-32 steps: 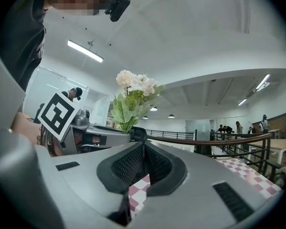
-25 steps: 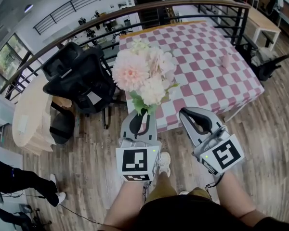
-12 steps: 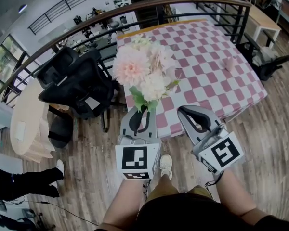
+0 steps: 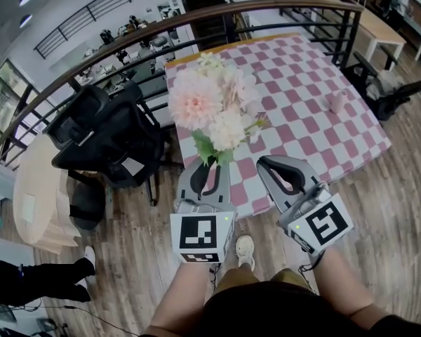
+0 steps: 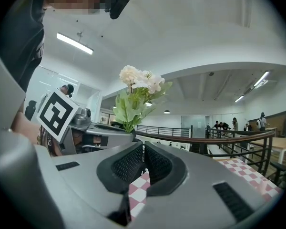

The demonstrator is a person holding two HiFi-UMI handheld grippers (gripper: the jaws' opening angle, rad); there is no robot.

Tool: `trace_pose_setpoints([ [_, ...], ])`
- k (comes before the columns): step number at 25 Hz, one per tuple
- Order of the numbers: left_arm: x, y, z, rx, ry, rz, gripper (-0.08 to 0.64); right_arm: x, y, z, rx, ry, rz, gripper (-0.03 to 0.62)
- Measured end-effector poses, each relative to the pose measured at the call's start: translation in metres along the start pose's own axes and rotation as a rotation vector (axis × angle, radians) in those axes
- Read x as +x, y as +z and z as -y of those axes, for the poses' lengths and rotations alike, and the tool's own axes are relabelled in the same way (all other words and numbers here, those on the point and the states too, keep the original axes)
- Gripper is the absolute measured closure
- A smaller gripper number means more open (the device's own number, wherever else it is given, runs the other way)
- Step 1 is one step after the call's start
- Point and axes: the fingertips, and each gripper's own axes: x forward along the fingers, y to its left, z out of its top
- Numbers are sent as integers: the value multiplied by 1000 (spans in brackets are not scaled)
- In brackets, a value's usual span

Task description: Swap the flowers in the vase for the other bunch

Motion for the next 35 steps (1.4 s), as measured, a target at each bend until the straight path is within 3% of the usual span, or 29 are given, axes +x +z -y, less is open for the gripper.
trace_pose_setpoints([
  [13, 48, 6, -29, 28, -54, 18, 525, 50, 4, 32, -10, -38, 19, 554],
  [35, 63, 0, -57, 36, -85, 23, 525, 83, 9, 44, -37, -87, 32, 554],
])
